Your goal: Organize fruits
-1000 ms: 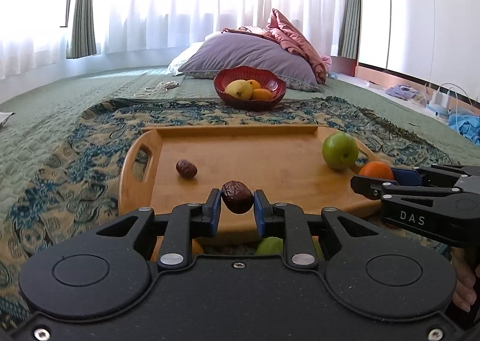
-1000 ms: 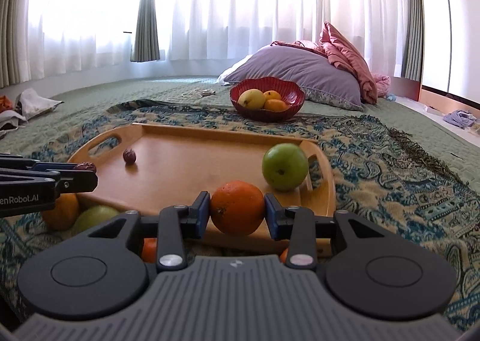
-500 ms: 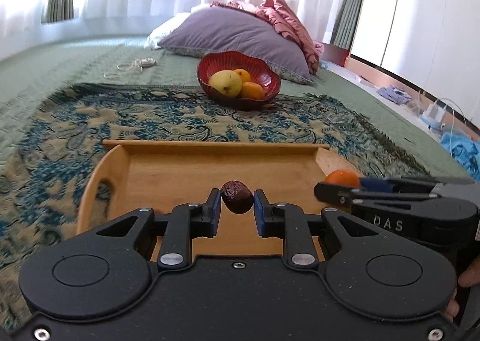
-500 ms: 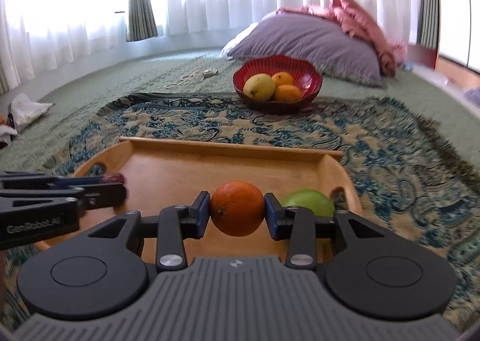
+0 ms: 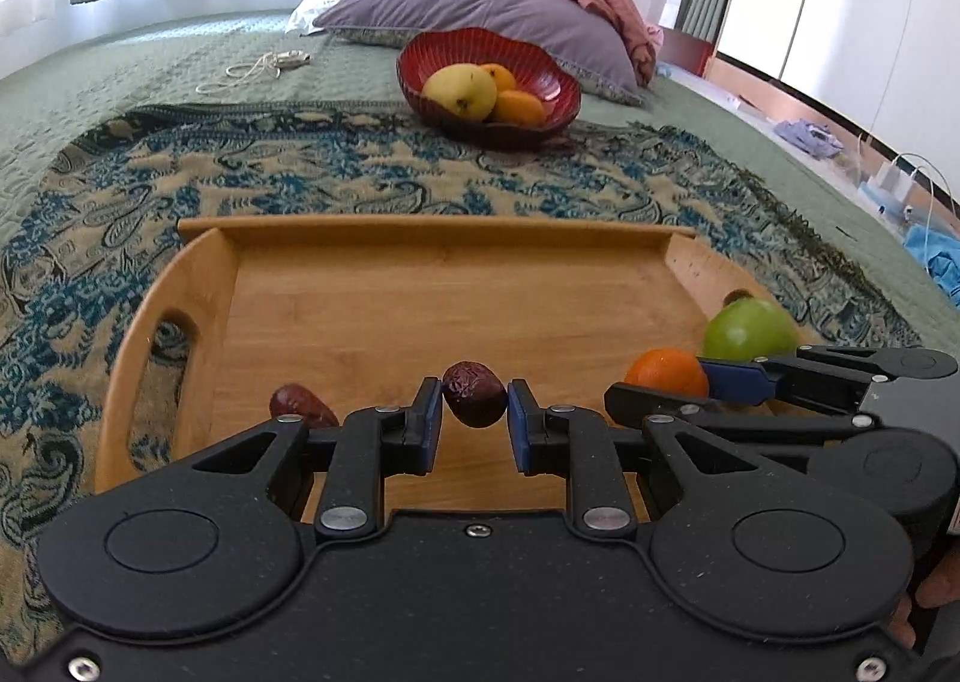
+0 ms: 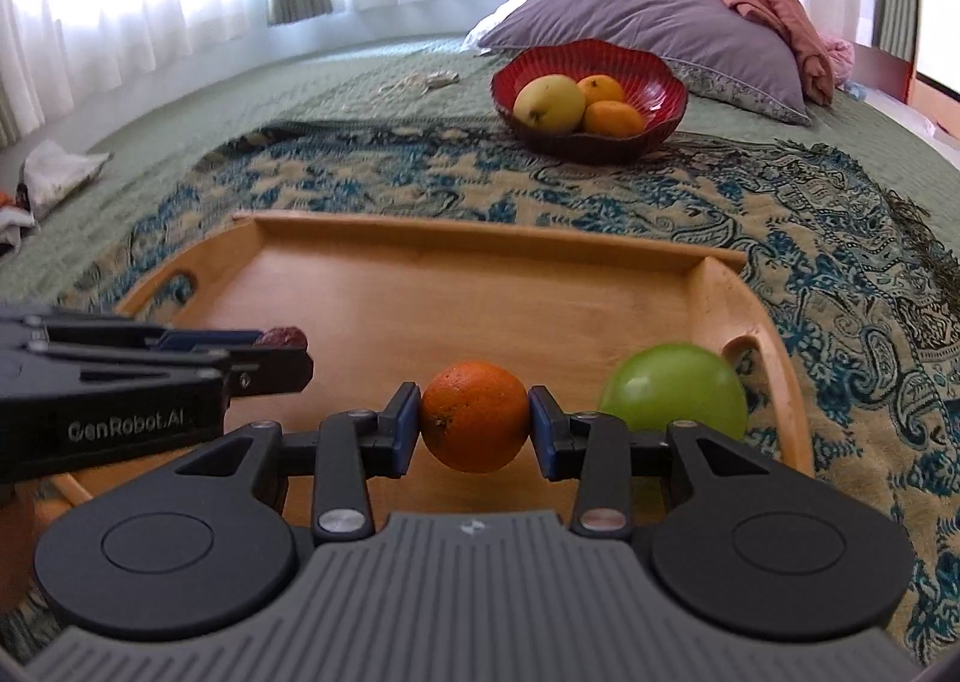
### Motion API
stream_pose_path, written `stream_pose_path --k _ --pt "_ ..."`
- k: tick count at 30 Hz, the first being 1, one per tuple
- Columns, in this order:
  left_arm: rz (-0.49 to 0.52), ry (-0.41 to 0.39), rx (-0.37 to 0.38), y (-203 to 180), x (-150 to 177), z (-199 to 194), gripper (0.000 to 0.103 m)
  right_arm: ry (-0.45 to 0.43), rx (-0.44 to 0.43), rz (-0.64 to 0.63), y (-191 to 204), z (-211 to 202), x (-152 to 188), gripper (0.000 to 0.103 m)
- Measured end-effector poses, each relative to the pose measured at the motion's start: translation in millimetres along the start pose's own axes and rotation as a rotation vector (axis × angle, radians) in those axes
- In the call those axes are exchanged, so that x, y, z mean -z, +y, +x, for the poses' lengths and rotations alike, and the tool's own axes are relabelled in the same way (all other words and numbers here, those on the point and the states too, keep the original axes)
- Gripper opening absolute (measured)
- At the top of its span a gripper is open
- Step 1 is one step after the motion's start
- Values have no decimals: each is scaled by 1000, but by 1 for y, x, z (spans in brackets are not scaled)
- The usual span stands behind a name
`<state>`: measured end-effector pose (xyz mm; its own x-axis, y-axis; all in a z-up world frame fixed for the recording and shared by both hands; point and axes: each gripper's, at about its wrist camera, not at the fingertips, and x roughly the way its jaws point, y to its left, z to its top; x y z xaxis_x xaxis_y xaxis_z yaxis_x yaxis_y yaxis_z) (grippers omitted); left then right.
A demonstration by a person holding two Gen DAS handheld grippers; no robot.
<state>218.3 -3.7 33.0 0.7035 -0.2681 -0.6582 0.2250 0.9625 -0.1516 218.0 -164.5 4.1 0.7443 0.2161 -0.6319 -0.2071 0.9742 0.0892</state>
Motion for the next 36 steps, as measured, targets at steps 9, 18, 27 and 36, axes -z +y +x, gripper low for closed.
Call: stream_pose_path --k 9,18,27,36 --pt "24 -1 -8 -4 4 3 22 -6 5 -9 2 4 4 44" --pt "17 8 -14 -2 9 6 22 -20 3 10 0 3 7 44" --pt "17 5 -19 0 10 8 22 -19 3 10 0 3 7 45" --pt "7 -21 -13 4 7 -8 38 -34 -5 16 -2 -4 8 63"
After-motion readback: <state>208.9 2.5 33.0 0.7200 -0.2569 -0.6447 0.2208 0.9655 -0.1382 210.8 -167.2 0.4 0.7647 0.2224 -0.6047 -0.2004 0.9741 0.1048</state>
